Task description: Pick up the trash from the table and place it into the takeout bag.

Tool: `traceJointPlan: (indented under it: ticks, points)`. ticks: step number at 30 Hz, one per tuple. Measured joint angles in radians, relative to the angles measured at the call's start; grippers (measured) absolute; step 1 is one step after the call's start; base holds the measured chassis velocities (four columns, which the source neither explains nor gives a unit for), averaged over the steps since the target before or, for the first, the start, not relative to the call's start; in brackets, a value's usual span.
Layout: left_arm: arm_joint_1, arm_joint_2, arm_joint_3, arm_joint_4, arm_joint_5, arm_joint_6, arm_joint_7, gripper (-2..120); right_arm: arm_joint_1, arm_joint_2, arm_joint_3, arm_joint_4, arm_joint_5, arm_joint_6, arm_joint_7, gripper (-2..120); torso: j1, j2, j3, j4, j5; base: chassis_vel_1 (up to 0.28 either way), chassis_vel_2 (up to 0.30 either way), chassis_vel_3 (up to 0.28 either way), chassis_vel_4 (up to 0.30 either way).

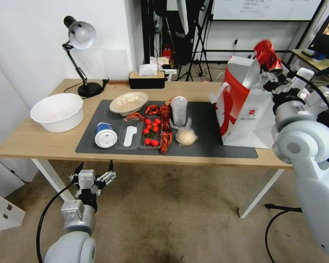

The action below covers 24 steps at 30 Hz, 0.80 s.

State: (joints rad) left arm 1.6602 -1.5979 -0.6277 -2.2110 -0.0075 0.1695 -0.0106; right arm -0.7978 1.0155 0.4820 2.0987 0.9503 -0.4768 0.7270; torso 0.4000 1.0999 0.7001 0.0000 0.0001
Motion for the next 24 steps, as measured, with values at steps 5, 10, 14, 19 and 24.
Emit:
traceJointPlan:
  ticks: [5, 10, 14, 19, 24]
  points:
    - [0.001, -0.005, 0.0, 0.004, 0.008, -0.005, 0.0, 100, 0.006, 0.002, 0.0, -0.003, 0.008, -0.014, 0.009, 68, 0.0, 0.0, 0.0, 0.0, -0.0001, 0.0, 0.0, 0.0, 0.0]
    - [-0.001, -0.008, 0.002, 0.006, 0.013, -0.006, 0.0, 100, 0.008, -0.004, 0.007, -0.003, 0.014, -0.01, 0.007, 86, 0.0, 0.0, 0.0, -0.0001, -0.0001, 0.0, 0.0, 0.0, 0.0]
    - [-0.001, -0.008, 0.004, 0.007, 0.014, -0.006, 0.0, 100, -0.001, -0.011, 0.019, 0.024, 0.046, 0.096, -0.095, 99, 0.0, 0.0, 0.0, 0.0001, -0.0002, 0.0, 0.0, 0.0, 0.0]
    - [-0.002, -0.008, 0.003, 0.007, 0.014, -0.006, 0.0, 100, -0.046, -0.025, 0.022, 0.075, 0.052, 0.188, -0.223, 100, 0.0, 0.0, 0.0, 0.0, -0.0003, 0.0, 0.0, 0.0, 0.0]
    - [-0.003, -0.004, 0.002, 0.007, 0.01, -0.007, 0.0, 100, -0.173, -0.045, 0.019, 0.152, 0.016, 0.288, -0.404, 100, 0.0, 0.0, 0.0, 0.0, -0.0003, 0.0, 0.0, 0.0, 0.0]
